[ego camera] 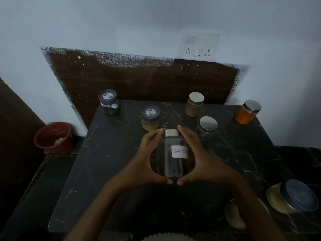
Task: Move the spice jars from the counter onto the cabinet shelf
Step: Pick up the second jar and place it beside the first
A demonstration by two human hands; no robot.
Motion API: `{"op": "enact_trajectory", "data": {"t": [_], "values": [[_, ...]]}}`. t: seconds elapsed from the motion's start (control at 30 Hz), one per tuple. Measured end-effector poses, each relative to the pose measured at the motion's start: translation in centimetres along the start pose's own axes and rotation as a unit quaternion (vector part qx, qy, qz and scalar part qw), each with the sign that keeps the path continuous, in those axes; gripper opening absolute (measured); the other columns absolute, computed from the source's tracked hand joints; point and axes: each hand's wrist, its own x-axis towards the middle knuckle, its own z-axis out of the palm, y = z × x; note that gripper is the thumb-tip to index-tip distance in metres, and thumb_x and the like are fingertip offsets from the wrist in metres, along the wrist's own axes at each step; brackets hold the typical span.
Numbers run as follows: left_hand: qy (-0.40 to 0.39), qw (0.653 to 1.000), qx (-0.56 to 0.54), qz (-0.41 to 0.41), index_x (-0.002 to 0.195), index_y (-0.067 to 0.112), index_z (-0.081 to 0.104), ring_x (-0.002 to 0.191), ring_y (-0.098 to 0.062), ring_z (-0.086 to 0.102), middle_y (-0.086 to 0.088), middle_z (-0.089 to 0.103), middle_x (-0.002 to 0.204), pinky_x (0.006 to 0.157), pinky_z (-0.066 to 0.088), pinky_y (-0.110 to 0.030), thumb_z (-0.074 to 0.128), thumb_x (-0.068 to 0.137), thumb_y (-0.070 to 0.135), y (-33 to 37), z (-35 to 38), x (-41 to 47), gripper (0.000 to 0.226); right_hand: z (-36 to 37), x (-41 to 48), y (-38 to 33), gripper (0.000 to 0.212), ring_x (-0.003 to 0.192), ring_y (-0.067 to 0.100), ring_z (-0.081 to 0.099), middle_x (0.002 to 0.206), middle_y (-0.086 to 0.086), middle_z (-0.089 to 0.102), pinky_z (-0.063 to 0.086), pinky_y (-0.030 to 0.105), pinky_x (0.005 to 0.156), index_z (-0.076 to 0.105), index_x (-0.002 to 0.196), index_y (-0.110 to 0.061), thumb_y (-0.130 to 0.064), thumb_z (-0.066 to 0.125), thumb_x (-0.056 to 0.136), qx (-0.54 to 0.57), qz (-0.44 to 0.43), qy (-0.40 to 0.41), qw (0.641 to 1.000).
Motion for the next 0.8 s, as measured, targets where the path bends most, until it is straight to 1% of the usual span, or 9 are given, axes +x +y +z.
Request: {"op": "enact_trajectory", "data": {"t": [0.07, 0.17, 0.33, 0.4, 0.47, 0.53, 0.6, 0.7, 0.8], "values": [[0.014, 1.000, -0.027, 0.004, 0.140, 0.058, 0.005, 0.136, 0.006, 0.017, 0.031, 0.005, 0.144, 0.103, 0.041, -0.020, 0.087, 0.052, 0.042, 0.2, -0.5, -0.2, 0.121, -0.8, -0.1, 0.0, 0.131, 0.118, -0.032, 0.015, 0.140, -0.040, -0.002, 0.032, -0.003, 0.090, -0.009, 0.139, -0.054, -0.032, 0.087, 0.052, 0.018, -0.004, -0.009, 1.000], [0.017, 0.999, -0.040, 0.010, 0.136, 0.064, 0.006, 0.138, 0.004, 0.017, 0.030, 0.006, 0.147, 0.104, 0.038, -0.017, 0.086, 0.052, 0.042, 0.5, -0.9, -0.1, 0.118, -1.5, -0.1, -0.3, 0.130, 0.111, -0.031, 0.030, 0.142, -0.033, 0.005, 0.041, 0.002, 0.084, -0.007, 0.138, -0.056, -0.032, 0.086, 0.051, 0.043, 0.007, -0.015, 0.999], [-0.008, 1.000, 0.003, 0.012, 0.135, 0.062, -0.009, 0.140, 0.009, 0.006, 0.039, -0.006, 0.146, 0.109, 0.024, -0.013, 0.084, 0.053, 0.047, 0.5, -1.2, 0.6, 0.125, -1.0, 0.8, -1.2, 0.127, 0.132, -0.005, 0.024, 0.146, -0.028, 0.008, 0.038, 0.016, 0.099, -0.001, 0.139, -0.054, -0.041, 0.085, 0.047, 0.023, -0.005, 0.024, 0.999], [-0.001, 1.000, 0.012, 0.012, 0.137, 0.056, -0.008, 0.141, 0.005, 0.007, 0.038, -0.003, 0.146, 0.113, 0.025, -0.023, 0.085, 0.053, 0.046, 0.7, -1.4, 1.0, 0.126, -1.0, 1.1, -1.4, 0.129, 0.135, 0.000, 0.020, 0.145, -0.029, 0.005, 0.034, 0.021, 0.103, -0.002, 0.141, -0.051, -0.045, 0.084, 0.045, -0.001, -0.019, 0.039, 0.999], [0.007, 1.000, 0.021, 0.016, 0.140, 0.051, -0.006, 0.144, -0.004, 0.008, 0.034, -0.001, 0.149, 0.116, 0.027, -0.039, 0.087, 0.054, 0.041, 1.0, -1.7, 1.4, 0.127, -1.3, 1.5, -1.9, 0.130, 0.133, -0.001, 0.019, 0.141, -0.033, 0.005, 0.032, 0.017, 0.101, -0.006, 0.138, -0.056, -0.047, 0.084, 0.044, -0.022, -0.031, 0.050, 0.998], [0.016, 0.999, 0.030, 0.025, 0.144, 0.046, -0.004, 0.145, -0.009, 0.009, 0.030, -0.001, 0.151, 0.115, 0.027, -0.046, 0.087, 0.054, 0.041, 1.2, -2.3, 1.9, 0.128, -1.9, 1.8, -2.5, 0.132, 0.131, -0.003, 0.019, 0.138, -0.035, 0.004, 0.031, 0.013, 0.096, -0.008, 0.137, -0.057, -0.043, 0.086, 0.045, -0.045, -0.039, 0.055, 0.997], [0.028, 0.998, 0.038, 0.033, 0.142, 0.050, -0.005, 0.144, -0.006, 0.008, 0.031, -0.002, 0.150, 0.116, 0.026, -0.042, 0.085, 0.052, 0.045, 1.7, -2.9, 2.5, 0.127, -2.7, 2.3, -3.1, 0.134, 0.125, -0.013, 0.022, 0.137, -0.035, 0.005, 0.033, 0.007, 0.091, -0.008, 0.139, -0.055, -0.038, 0.088, 0.047, -0.061, -0.047, 0.058, 0.995], [0.049, 0.997, 0.038, 0.054, 0.136, 0.061, -0.006, 0.141, 0.005, 0.009, 0.033, -0.003, 0.149, 0.113, 0.026, -0.023, 0.086, 0.053, 0.044, 2.4, -4.1, 3.5, 0.124, -4.1, 3.1, -4.3, 0.131, 0.113, -0.031, 0.020, 0.131, -0.045, 0.005, 0.035, -0.005, 0.078, -0.006, 0.136, -0.059, -0.032, 0.089, 0.050, -0.076, -0.064, 0.058, 0.993], [0.070, 0.994, 0.036, 0.081, 0.137, 0.062, -0.004, 0.140, 0.009, 0.009, 0.034, -0.004, 0.150, 0.106, 0.027, -0.009, 0.088, 0.056, 0.041, 3.5, -5.9, 4.7, 0.124, -5.8, 4.2, -6.3, 0.133, 0.122, -0.013, 0.020, 0.130, -0.045, 0.001, 0.038, 0.006, 0.088, -0.010, 0.135, -0.061, -0.033, 0.090, 0.051, -0.128, -0.086, 0.077, 0.985]]}}
